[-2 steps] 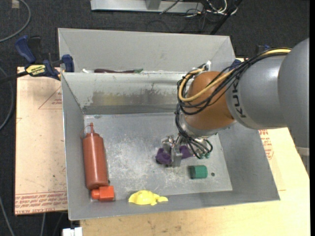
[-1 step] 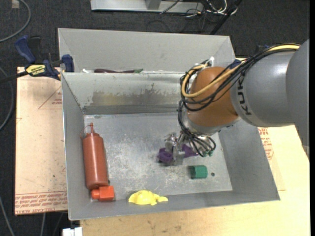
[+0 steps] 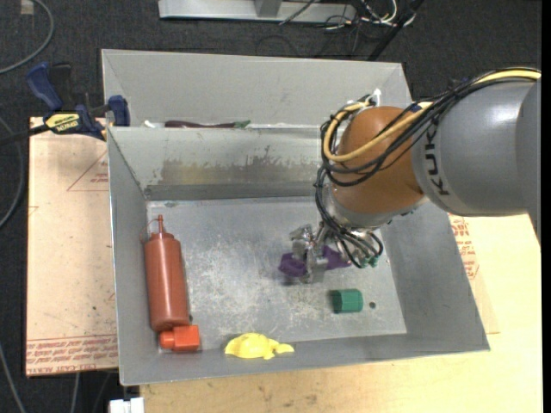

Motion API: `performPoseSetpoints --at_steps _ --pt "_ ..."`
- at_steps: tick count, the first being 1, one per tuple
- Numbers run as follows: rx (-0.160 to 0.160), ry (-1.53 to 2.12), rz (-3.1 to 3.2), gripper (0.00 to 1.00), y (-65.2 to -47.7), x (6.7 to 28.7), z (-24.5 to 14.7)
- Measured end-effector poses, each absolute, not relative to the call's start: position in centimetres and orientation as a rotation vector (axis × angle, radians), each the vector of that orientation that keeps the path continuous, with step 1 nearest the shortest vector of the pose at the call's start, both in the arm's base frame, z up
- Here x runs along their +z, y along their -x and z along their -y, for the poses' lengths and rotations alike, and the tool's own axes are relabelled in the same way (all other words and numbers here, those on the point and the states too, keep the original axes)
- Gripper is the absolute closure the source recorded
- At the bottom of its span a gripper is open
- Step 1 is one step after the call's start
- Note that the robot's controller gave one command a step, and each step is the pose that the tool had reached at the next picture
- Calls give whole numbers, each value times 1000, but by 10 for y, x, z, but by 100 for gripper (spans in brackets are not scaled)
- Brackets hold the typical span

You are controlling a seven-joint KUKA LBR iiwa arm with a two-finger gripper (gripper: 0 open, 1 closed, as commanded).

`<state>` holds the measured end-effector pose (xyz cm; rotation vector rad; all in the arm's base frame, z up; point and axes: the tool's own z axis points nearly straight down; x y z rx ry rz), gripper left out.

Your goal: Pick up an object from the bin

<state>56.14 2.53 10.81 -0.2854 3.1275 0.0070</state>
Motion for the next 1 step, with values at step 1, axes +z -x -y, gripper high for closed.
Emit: performPoseSetpoints --at_steps 1 --pt "8 285 -3129 100 -561 129 -25"
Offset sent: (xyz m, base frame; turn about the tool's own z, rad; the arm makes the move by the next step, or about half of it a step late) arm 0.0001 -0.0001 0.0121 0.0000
